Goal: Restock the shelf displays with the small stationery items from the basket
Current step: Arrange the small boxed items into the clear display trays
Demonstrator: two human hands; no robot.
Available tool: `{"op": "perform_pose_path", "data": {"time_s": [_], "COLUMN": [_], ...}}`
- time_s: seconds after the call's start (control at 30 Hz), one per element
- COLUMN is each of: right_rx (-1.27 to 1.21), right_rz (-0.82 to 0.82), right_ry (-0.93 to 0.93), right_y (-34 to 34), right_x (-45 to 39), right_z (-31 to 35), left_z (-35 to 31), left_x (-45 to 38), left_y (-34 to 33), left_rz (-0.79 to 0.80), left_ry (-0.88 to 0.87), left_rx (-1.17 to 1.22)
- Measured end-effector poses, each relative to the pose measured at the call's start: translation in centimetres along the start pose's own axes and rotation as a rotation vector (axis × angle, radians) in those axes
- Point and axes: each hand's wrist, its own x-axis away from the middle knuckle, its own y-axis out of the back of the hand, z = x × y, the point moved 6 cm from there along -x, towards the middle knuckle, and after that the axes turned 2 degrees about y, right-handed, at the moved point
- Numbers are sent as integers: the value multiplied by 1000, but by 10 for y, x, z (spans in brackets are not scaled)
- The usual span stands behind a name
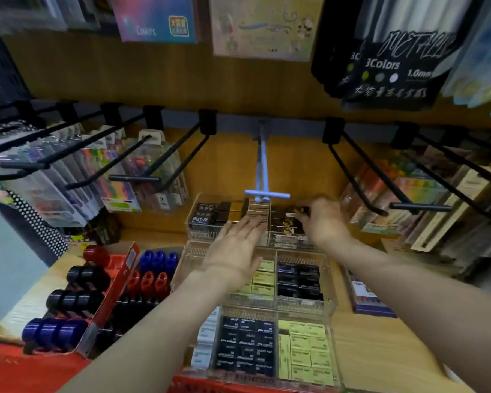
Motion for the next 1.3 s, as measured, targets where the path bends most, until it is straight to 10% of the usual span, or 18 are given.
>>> {"op": "perform_pose_path", "data": {"time_s": [0.37,0.63,1.0,1.3], "right_rx": [-82,-126,-100,-94], "right_rz": [-21,-3,698,811], "right_ry": [-11,360,19,-185], "right_y": [-17,6,-110,-202], "right_x": [-16,166,334,361], "right_z": [2,10,-64,-124], "left_z": [3,-36,-36,17], "left_x": [-2,93,286,299], "left_y": [-3,-2,-156,-256], "left_rz": [67,-120,762,781], "left_ry": [-3,-18,129,325], "left_rx": [2,112,197,320]}}
